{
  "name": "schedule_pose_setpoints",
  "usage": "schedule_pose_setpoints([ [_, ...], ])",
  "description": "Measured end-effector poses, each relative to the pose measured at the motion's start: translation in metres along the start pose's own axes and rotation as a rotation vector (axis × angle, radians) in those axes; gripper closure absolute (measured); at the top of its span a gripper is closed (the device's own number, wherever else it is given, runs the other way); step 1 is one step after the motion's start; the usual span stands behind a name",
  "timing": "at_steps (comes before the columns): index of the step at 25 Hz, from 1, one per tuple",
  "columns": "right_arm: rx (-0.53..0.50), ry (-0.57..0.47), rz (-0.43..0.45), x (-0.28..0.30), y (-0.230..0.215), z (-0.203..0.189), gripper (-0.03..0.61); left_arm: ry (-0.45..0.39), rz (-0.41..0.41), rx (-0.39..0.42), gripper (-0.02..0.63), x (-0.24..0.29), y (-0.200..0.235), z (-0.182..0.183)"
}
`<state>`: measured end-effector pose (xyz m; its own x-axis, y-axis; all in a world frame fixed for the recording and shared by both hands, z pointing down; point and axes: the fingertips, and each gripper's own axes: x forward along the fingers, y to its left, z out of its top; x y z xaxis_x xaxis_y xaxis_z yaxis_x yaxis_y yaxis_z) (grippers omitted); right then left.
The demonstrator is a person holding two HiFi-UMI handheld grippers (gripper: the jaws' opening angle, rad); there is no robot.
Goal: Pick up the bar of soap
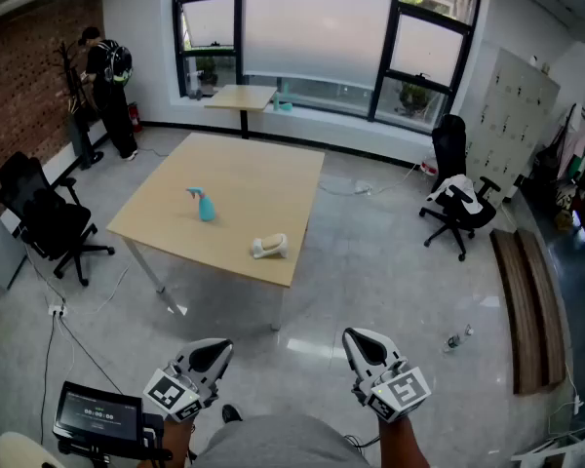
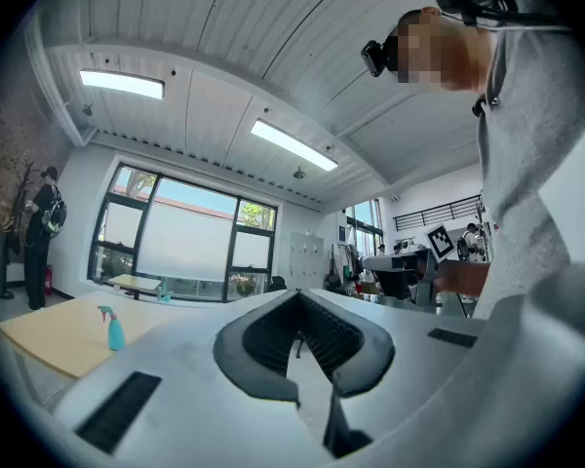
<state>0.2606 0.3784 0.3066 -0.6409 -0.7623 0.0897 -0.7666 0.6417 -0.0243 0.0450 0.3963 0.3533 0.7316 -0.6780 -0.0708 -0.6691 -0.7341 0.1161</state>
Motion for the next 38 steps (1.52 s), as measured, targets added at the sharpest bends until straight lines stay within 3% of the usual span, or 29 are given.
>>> schedule_pose_setpoints([
  [4,-0.010,-0.023,-0.001,0.026,-0.009,-0.002,0.572,-0.018,-0.004,0.032,0.607,0.014,0.027,0.004],
  [17,0.000,-0.007,0.031,0.057,0.004,-0.006,0.572,-0.005,0.026,-0.024,0.607,0.003,0.054,-0.006],
  [38,0.120,0.066,0.049,0.073,0.009,-0.037,0.572,0.054,-0.036,-0.112,0.607,0.027,0.052,-0.045],
])
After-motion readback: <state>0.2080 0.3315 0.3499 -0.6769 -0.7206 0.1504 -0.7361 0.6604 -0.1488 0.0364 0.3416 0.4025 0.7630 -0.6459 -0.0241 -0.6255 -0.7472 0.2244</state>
